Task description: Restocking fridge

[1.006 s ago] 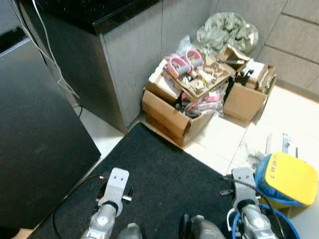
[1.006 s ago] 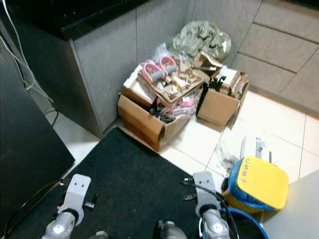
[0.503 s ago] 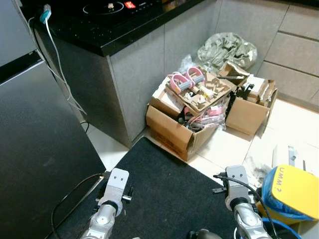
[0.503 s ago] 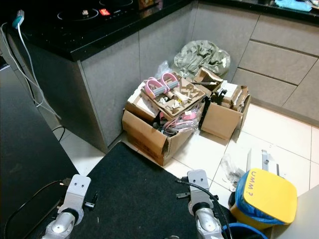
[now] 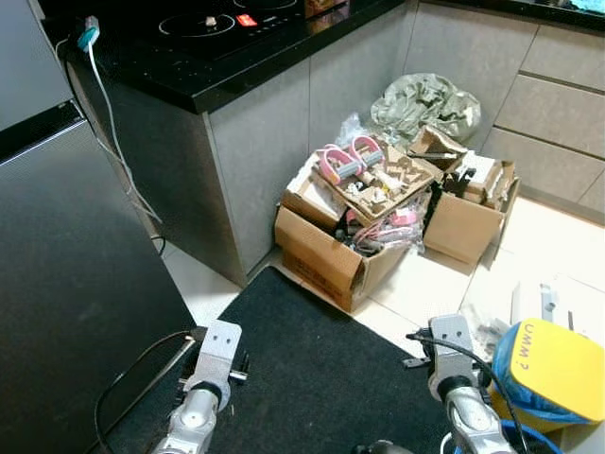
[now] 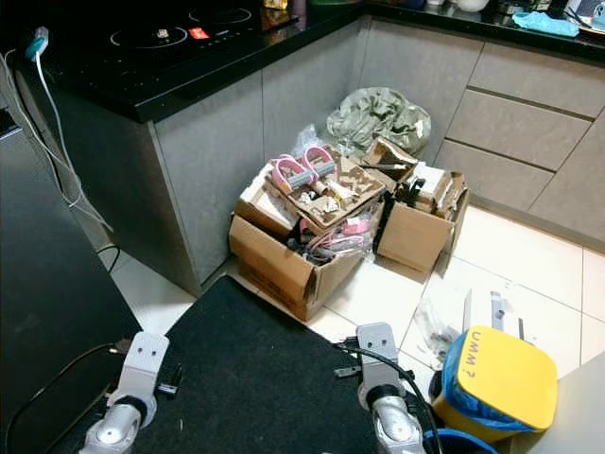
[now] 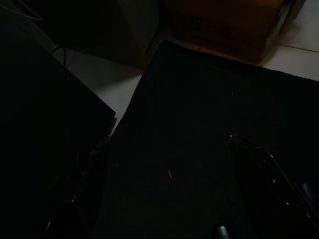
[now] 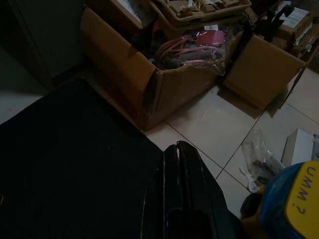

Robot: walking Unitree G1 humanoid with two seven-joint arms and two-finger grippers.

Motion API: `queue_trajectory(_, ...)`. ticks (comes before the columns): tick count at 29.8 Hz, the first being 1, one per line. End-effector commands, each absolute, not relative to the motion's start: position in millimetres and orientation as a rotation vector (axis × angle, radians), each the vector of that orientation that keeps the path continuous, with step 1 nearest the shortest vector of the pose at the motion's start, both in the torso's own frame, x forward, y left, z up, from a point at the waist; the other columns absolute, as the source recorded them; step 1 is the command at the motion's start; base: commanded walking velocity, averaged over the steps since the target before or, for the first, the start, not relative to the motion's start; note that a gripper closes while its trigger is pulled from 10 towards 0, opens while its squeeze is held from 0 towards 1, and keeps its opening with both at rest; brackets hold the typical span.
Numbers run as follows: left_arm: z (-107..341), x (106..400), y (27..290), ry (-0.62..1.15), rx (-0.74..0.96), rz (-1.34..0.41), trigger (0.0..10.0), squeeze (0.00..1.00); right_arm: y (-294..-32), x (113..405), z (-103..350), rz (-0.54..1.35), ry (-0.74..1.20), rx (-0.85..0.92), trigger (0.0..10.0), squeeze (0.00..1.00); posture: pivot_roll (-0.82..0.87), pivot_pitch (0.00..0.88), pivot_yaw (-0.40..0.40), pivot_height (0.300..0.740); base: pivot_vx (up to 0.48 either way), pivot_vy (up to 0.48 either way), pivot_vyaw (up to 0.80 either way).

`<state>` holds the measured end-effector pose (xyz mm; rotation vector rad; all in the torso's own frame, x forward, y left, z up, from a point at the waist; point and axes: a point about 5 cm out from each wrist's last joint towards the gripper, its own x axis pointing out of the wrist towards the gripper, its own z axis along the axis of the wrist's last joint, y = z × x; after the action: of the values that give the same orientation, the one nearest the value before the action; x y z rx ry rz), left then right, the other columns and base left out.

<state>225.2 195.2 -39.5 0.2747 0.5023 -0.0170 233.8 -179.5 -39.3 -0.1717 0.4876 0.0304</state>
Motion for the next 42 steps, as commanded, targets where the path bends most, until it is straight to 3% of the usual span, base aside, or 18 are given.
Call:
queue_trajectory(1, -42.1, 223.9, 191.2, 0.513, 0.265, -0.016, 10.0, 0.00, -180.6, 229.0, -42.3, 0.028, 0.499, -0.175, 10.0, 0.00, -0.02, 0.000, -0.028, 0.740, 0.000, 0.000, 0.00)
queue_trajectory(42, -46.4, 218.1, 185.8, 0.520, 0.258, -0.021, 10.0, 0.00, -187.6, 223.7, -44.7, 0.000, 0.511, -0.206, 10.0, 0.00, -0.03, 0.027, -0.037, 0.740, 0.000, 0.000, 0.76)
